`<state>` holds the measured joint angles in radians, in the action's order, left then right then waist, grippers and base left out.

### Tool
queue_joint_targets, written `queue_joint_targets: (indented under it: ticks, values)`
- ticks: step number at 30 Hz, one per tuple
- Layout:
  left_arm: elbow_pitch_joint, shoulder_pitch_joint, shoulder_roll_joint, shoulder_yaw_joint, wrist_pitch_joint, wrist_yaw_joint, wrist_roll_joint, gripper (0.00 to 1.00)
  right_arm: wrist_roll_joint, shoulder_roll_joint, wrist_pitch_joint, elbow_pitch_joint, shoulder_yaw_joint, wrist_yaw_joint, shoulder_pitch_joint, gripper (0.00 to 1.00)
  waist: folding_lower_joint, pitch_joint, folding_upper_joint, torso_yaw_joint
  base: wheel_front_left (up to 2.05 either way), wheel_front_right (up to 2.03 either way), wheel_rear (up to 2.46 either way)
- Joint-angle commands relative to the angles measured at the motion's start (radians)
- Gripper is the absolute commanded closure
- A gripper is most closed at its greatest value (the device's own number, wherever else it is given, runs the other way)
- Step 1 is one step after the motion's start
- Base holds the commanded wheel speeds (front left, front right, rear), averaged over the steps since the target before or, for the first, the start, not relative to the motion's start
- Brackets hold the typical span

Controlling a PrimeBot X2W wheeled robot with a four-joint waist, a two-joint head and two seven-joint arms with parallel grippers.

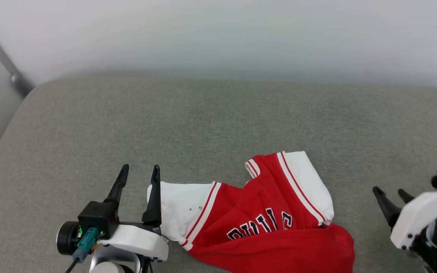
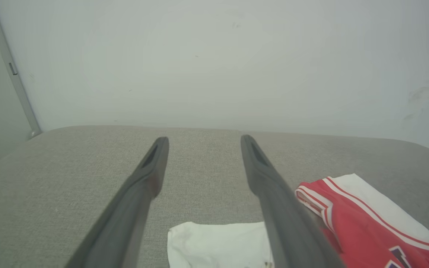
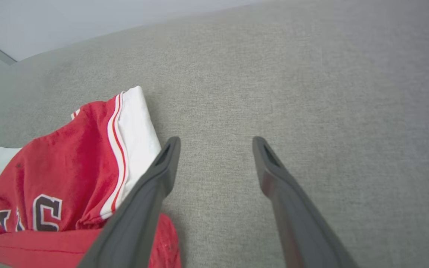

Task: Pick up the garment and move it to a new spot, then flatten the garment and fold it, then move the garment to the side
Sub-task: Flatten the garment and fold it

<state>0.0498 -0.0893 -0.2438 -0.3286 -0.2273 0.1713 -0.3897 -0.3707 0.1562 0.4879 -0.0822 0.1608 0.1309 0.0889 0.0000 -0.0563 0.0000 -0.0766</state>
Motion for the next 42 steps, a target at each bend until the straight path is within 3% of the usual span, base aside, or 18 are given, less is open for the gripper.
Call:
queue_joint_targets:
  ticks: [1,3,4,11,16,18,26,31,36,40,41,42]
  values:
    - [-0.001,-0.015,0.005,-0.005,-0.006,-0.001,0.005,0.0,-0.013,0.019,0.073,-0.053,-0.026,0.0,0.06,0.0,0.0,-0.022,0.0,-0.029,0.0,0.0,0.0]
    - [0.001,-0.024,0.015,-0.01,-0.008,-0.004,0.003,0.0,-0.026,0.034,0.145,-0.103,-0.049,0.0,0.108,0.0,0.0,-0.039,0.0,-0.05,0.0,0.0,0.0]
    - [0.007,-0.043,0.027,-0.02,-0.015,-0.012,0.005,0.0,-0.043,0.05,0.24,-0.166,-0.09,0.0,0.165,0.0,0.0,-0.065,0.0,-0.08,0.0,0.0,0.0]
    - [0.026,-0.078,0.056,-0.032,-0.027,-0.025,0.009,0.0,-0.07,0.082,0.335,-0.292,-0.159,0.0,0.247,0.0,0.0,-0.124,0.0,-0.123,0.0,0.0,0.0]
    - [0.045,-0.092,0.07,-0.025,-0.033,-0.03,0.01,0.0,-0.104,0.068,0.374,-0.379,-0.229,0.0,0.244,0.0,0.0,-0.14,0.0,-0.132,0.0,0.0,0.0]
    - [0.054,-0.093,0.076,-0.016,-0.036,-0.032,0.013,0.0,-0.123,0.07,0.364,-0.384,-0.262,0.0,0.245,1.0,0.0,-0.136,0.0,-0.126,0.0,0.0,0.0]
    - [0.067,-0.075,0.078,-0.001,-0.039,-0.038,0.018,0.0,-0.117,0.166,0.263,-0.223,-0.268,0.0,0.291,1.0,0.0,-0.097,0.0,-0.078,0.0,0.0,0.0]
    - [0.063,-0.062,0.073,0.007,-0.04,-0.038,0.021,0.0,-0.078,0.209,0.259,-0.093,-0.176,0.0,0.229,1.0,0.0,-0.084,0.0,-0.045,0.0,0.0,0.0]
    - [0.059,-0.055,0.068,0.012,-0.039,-0.041,0.022,0.0,-0.018,0.171,0.29,-0.05,0.002,0.0,0.101,1.0,0.0,-0.081,0.0,-0.022,0.0,0.0,0.0]
    - [0.059,-0.052,0.063,0.014,-0.039,-0.042,0.023,0.0,0.011,0.108,0.235,-0.131,0.105,0.0,0.016,0.99,0.0,-0.083,0.0,-0.007,0.0,0.0,0.0]
    - [0.061,-0.051,0.06,0.013,-0.039,-0.043,0.024,0.0,0.013,0.091,0.215,-0.166,0.11,0.0,-0.003,0.44,0.0,-0.083,0.0,-0.004,0.0,0.0,0.0]
    - [0.062,-0.048,0.057,0.012,-0.038,-0.044,0.024,0.0,0.016,0.08,0.186,-0.188,0.112,0.0,-0.01,0.0,0.0,-0.08,0.0,-0.001,0.0,0.0,0.0]
